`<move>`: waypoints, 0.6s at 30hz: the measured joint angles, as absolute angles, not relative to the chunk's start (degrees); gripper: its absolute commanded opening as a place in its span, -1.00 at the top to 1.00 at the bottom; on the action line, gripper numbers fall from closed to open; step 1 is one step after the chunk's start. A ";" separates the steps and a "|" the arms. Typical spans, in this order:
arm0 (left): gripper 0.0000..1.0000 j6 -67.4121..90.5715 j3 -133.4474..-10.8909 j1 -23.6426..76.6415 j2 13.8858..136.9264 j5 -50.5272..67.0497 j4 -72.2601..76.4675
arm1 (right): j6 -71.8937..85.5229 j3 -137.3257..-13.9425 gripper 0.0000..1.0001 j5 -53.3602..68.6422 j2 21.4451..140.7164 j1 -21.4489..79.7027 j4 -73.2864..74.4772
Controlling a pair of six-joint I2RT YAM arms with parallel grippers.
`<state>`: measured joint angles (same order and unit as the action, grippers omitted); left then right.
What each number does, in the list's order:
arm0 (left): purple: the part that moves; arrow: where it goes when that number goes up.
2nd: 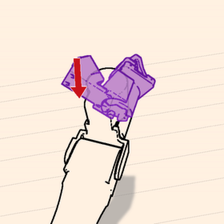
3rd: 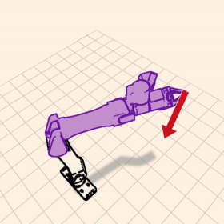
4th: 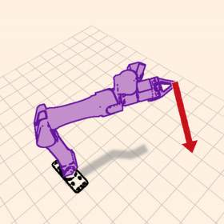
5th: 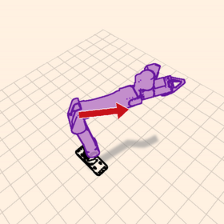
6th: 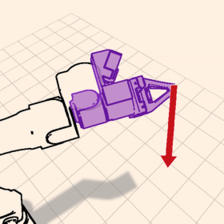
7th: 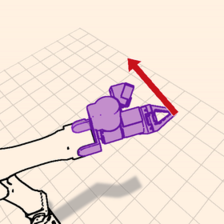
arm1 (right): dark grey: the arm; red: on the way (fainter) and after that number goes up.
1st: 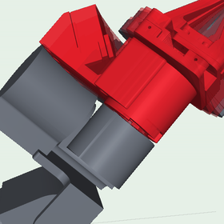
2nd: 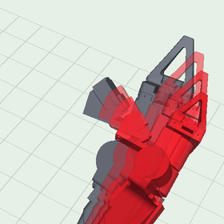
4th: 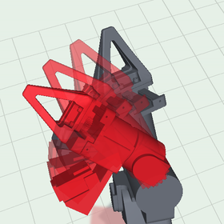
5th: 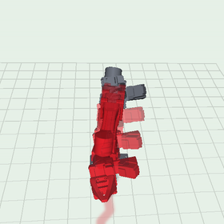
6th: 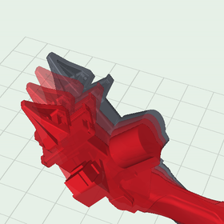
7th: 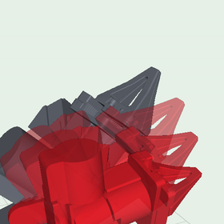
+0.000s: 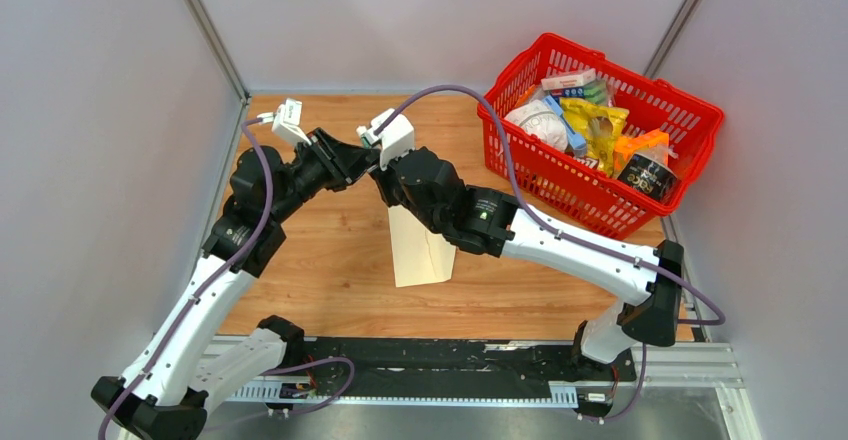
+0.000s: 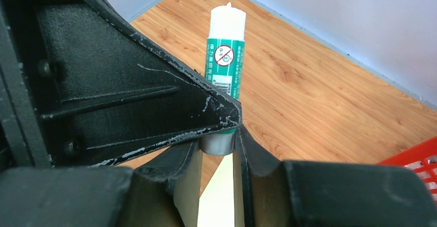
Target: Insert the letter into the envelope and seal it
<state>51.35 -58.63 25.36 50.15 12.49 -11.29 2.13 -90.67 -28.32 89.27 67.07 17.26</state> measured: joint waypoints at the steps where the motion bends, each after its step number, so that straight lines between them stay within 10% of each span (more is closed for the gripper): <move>1: 0.28 51.13 -58.65 25.36 50.15 12.43 -11.35 | 2.07 -90.67 1.00 -28.21 89.27 67.07 17.28; 12: 0.26 50.41 -58.65 25.36 51.05 11.38 -11.07 | 2.35 -90.67 1.00 -25.36 89.25 67.07 17.28; 18: 1.00 50.72 -58.67 25.52 51.24 11.49 -10.00 | 3.42 -90.70 1.00 -24.82 89.27 67.07 17.47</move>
<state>50.72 -58.67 25.52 51.24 11.49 -10.00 3.42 -90.70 -24.82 89.27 67.07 17.47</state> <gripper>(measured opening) 0.190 0.255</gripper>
